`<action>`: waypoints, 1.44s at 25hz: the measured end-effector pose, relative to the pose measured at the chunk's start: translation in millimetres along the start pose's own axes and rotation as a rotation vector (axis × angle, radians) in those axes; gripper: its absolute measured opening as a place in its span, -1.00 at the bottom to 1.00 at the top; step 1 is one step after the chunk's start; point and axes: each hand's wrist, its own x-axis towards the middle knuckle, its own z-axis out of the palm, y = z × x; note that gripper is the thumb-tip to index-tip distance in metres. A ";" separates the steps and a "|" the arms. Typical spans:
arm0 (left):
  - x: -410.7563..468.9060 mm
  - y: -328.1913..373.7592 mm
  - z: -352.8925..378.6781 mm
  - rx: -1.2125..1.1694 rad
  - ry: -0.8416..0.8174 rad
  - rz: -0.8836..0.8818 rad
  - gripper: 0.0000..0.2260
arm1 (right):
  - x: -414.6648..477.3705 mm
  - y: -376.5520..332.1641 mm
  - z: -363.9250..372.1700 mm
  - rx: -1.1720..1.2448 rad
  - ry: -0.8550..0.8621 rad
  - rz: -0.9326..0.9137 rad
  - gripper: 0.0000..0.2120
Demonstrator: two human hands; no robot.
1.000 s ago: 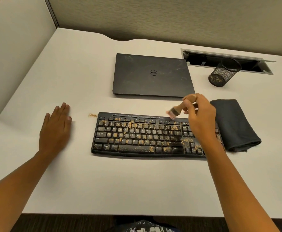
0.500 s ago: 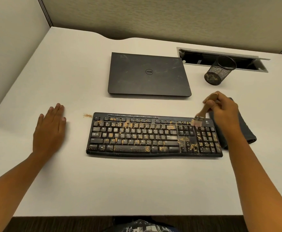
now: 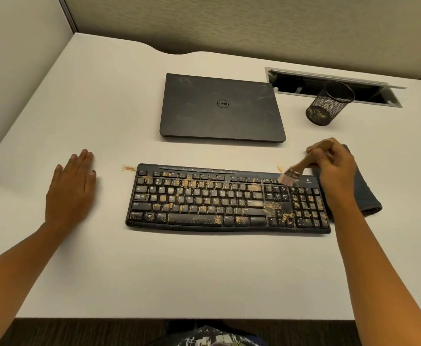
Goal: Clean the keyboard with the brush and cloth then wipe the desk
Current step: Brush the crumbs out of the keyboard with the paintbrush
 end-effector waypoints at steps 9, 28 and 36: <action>-0.5 1.3 0.4 -0.010 -0.005 -0.009 -0.51 | 2.1 -3.3 15.9 -0.008 -0.001 -0.032 -0.90; 0.6 -2.4 2.7 0.019 -0.002 0.004 -0.49 | -29.4 -37.9 46.2 -0.188 0.212 -0.156 -0.91; 1.0 -4.3 3.1 0.030 -0.021 -0.009 -0.53 | -56.8 -70.1 124.7 -0.066 -0.075 -0.389 -0.90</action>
